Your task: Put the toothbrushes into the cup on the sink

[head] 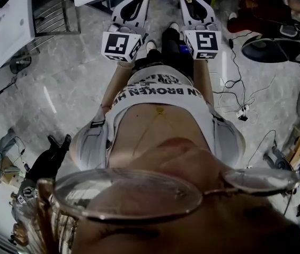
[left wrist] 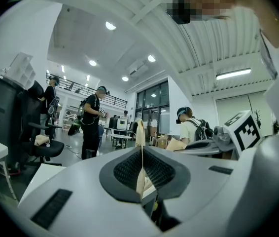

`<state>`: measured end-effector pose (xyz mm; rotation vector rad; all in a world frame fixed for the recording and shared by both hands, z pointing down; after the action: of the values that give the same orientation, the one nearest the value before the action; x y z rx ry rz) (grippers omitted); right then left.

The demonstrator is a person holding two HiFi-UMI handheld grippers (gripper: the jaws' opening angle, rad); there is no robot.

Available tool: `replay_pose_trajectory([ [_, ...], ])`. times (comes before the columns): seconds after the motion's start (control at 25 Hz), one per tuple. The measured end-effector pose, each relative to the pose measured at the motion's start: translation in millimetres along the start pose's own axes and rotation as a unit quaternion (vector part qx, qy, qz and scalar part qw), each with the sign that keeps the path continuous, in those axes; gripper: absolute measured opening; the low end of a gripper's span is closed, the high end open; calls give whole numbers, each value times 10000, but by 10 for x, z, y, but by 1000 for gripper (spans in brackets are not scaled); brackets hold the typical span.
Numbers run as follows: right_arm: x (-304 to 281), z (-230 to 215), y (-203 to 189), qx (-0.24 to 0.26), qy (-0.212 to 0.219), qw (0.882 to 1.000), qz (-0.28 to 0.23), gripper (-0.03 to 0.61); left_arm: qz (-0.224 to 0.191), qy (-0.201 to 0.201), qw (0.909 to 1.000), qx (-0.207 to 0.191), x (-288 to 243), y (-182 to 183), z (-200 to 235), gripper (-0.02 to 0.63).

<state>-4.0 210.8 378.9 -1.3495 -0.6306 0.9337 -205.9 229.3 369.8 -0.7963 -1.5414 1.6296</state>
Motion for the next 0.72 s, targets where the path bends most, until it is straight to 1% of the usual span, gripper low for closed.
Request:
replay_pose_trajectory([
  [0.2,-259,-150,-10,11,70,10000,-19,58,9,95,9999,36,-206,-47,136,20],
  [0.36,-528,-292,-17,-17,165,9999,-49,58,28,171,9998,-22,-417,-48,254,20],
  [0.56,-893,-579,23,-91,377,9991,-145,58,89,266,9996,-82,-847,13,398,19],
  [0.72,-1115,-842,24,-141,484,9986,-149,58,88,297,9995,-98,-1181,43,434,19],
])
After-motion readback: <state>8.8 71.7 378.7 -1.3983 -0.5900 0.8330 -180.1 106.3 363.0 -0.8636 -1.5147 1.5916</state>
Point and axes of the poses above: the fingertips, and each gripper's own axes: x backward along the fingers, z to its left, y out of its top, the point moved 9 cm from there along x, backward along the fingers, and after that the axes turned 2 degrees about -z, right-handed, at the moved point
